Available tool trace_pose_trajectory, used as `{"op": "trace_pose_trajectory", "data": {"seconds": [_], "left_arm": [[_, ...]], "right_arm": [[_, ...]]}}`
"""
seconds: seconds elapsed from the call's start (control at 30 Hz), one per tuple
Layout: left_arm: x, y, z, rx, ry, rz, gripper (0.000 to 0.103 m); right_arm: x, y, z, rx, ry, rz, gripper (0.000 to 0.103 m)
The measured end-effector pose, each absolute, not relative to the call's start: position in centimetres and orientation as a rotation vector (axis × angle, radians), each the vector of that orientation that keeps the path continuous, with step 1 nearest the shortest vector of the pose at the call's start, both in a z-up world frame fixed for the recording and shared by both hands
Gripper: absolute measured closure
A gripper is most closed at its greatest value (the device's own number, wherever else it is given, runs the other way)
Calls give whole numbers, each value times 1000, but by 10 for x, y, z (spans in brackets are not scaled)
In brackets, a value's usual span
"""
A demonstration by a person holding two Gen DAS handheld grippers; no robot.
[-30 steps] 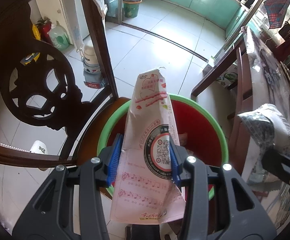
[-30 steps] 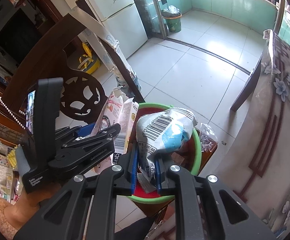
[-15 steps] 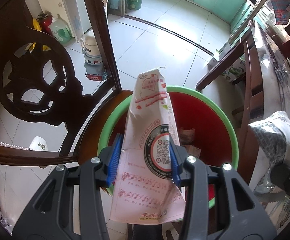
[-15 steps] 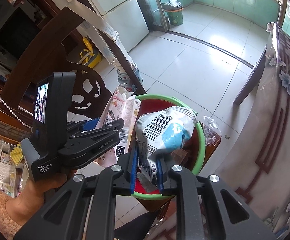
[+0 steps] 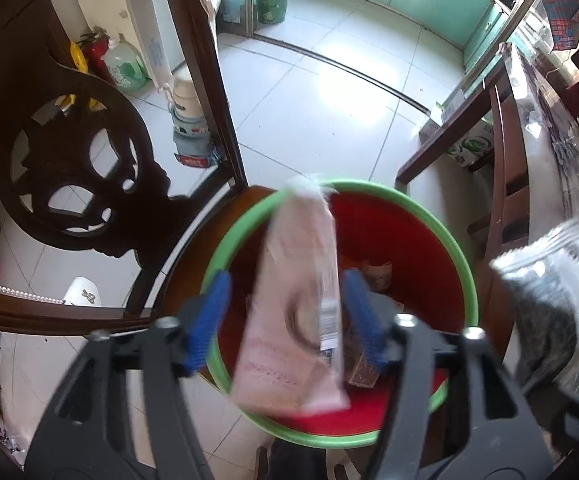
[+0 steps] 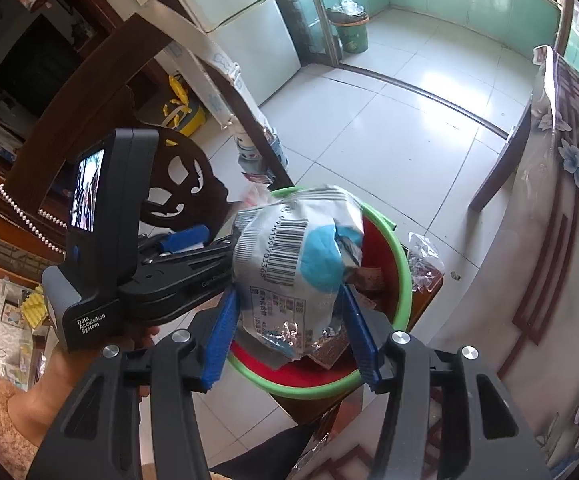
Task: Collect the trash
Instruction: 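Carry the paper bag and foil bag over the red bucket and open both tools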
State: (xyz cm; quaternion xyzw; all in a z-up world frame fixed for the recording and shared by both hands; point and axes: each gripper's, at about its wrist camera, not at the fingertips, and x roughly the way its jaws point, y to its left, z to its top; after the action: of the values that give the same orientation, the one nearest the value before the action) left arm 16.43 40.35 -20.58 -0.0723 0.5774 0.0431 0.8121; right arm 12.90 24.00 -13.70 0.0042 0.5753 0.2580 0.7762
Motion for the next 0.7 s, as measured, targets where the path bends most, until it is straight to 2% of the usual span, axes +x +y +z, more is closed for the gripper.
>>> {"op": "trace_pose_trajectory", "data": {"seconds": [0.03,0.07,0.17,0.27,0.5,0.63,0.7], "left_arm": [[164,404,-204,-153,1226,97,32],[164,405,-203,-151,1221,104,25],[161,406,-199,-153,1206,122,19],[156,408,-196,-155,1198,143,19],[139,414,-182,-160,1155,188,19],[130,409,-164,-136,1091,188,19],[127,403,-152,-142,1057,184,14]], "right_arm": [[128,241,-137,5,1242,558,46],[127,241,-136,2,1238,558,45],[124,239,-137,7,1245,566,37],[121,240,-141,-8,1272,577,28],[117,239,-140,-31,1258,578,27],[109,226,-117,8,1149,568,27],[102,215,-102,-7,1073,542,17]]}}
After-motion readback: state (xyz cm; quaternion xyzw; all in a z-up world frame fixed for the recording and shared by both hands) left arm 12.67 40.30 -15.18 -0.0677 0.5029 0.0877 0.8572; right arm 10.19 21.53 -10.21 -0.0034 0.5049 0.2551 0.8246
